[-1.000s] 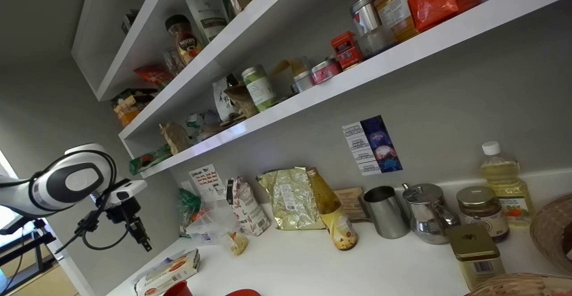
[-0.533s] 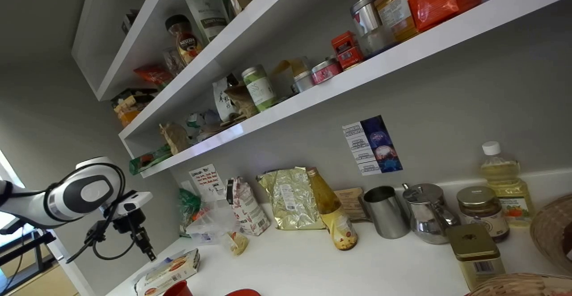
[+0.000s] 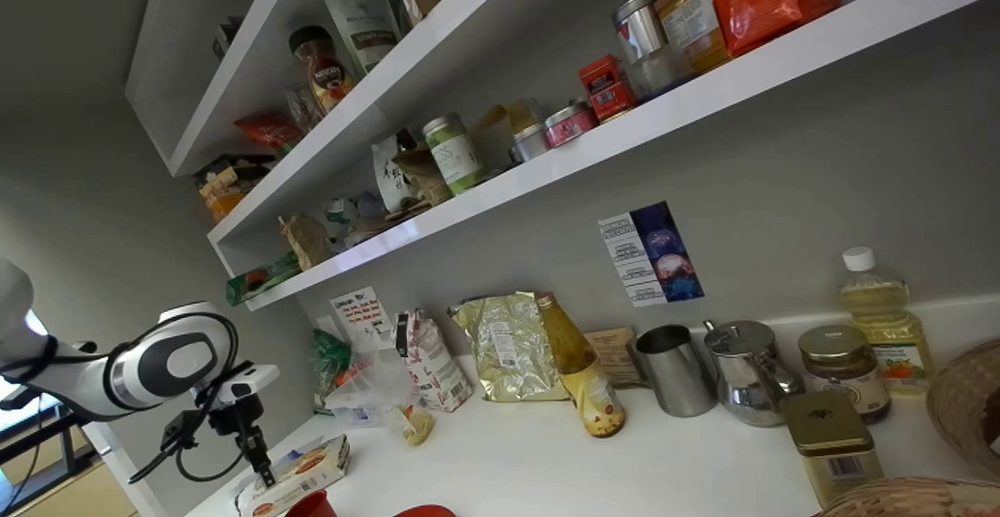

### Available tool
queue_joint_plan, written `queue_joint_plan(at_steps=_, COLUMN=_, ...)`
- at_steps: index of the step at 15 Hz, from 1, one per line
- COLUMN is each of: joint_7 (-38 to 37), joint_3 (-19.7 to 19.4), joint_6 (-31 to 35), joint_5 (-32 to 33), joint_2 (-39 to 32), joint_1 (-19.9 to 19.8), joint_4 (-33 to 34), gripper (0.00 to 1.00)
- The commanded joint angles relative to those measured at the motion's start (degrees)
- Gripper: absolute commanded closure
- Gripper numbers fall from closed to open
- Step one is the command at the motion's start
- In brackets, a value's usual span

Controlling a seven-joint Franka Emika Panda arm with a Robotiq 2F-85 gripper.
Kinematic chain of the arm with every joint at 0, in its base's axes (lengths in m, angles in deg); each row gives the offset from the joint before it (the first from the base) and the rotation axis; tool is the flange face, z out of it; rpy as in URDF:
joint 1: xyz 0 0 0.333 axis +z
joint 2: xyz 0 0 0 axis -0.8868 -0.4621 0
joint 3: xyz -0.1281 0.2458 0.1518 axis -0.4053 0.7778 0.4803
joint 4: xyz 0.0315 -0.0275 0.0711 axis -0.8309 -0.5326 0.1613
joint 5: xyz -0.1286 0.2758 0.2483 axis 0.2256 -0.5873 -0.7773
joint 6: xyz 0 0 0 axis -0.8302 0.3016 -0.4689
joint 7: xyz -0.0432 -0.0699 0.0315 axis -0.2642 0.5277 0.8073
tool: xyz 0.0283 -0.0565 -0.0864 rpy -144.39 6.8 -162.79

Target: Put the red cup on the plate

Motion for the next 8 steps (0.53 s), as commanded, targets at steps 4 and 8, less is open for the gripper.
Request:
queue_joint_plan(at_steps=4, joint_7=-7.96, joint_3=-2.66, joint_6=1.28, joint_5=4.51, joint_2=-6.02, joint_1=5.74, joint_4=2.15, gripper=0.0)
queue_joint_plan(at_steps=8, joint_7=-11.73, joint_3=-4.14, joint_6=1.05, joint_5=7.69, joint_2=-8.75, joint_1=8.36, joint_4=2.73, gripper=0.0)
